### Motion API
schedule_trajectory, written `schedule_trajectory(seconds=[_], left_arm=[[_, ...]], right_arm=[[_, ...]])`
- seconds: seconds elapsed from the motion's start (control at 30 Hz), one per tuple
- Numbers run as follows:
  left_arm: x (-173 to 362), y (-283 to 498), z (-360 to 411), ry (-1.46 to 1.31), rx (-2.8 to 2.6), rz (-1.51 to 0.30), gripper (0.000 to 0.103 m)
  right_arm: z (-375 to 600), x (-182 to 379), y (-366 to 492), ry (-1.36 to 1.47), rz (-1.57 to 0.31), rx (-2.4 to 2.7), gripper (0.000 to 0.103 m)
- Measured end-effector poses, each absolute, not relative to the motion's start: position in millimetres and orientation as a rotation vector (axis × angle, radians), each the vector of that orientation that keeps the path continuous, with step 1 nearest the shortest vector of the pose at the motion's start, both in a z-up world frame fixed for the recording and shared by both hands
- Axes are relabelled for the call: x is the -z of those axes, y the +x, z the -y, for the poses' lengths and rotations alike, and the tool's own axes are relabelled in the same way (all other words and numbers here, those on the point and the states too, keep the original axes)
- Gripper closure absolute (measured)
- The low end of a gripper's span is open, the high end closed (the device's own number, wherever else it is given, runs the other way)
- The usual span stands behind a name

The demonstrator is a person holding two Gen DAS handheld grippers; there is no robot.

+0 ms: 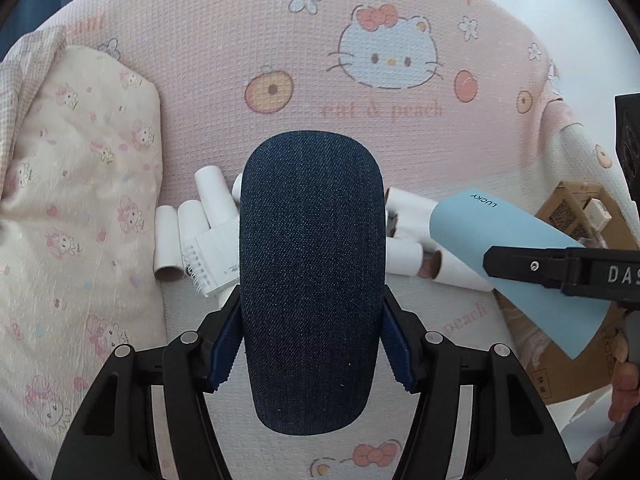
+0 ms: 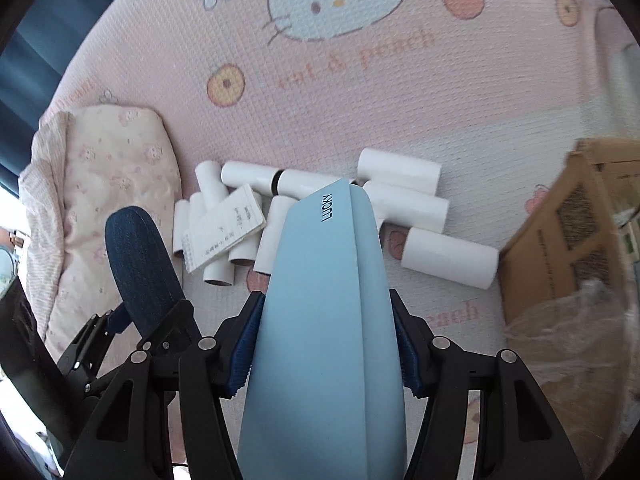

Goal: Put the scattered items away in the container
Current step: 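Carry both cases over the carton and lower them inside with both grippers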

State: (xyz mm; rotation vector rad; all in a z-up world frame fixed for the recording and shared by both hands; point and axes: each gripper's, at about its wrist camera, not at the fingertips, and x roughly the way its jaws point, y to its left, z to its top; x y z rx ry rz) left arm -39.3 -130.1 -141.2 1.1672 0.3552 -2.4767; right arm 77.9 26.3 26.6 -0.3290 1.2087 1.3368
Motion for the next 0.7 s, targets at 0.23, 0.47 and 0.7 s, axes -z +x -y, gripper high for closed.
schedule_trajectory(seconds=[0.23, 0.47, 0.7], left_arm=[[109.8, -50.2, 105.9, 1.102, 2.557, -0.318, 0.037], [75.2, -68.7, 66.9, 1.026, 2.685, -0.216, 0.037], [50.8, -94.2, 27.7, 1.000, 2.811, -0.140, 0.037]], right_arm=[[16.0, -66.7, 107.2, -0.220, -1.145, -1.337, 0.046], [55.0, -80.5, 163.0, 0.072, -1.264, -1.430, 0.046], [99.4, -99.3, 209.6, 0.203, -1.213, -1.361, 0.046]])
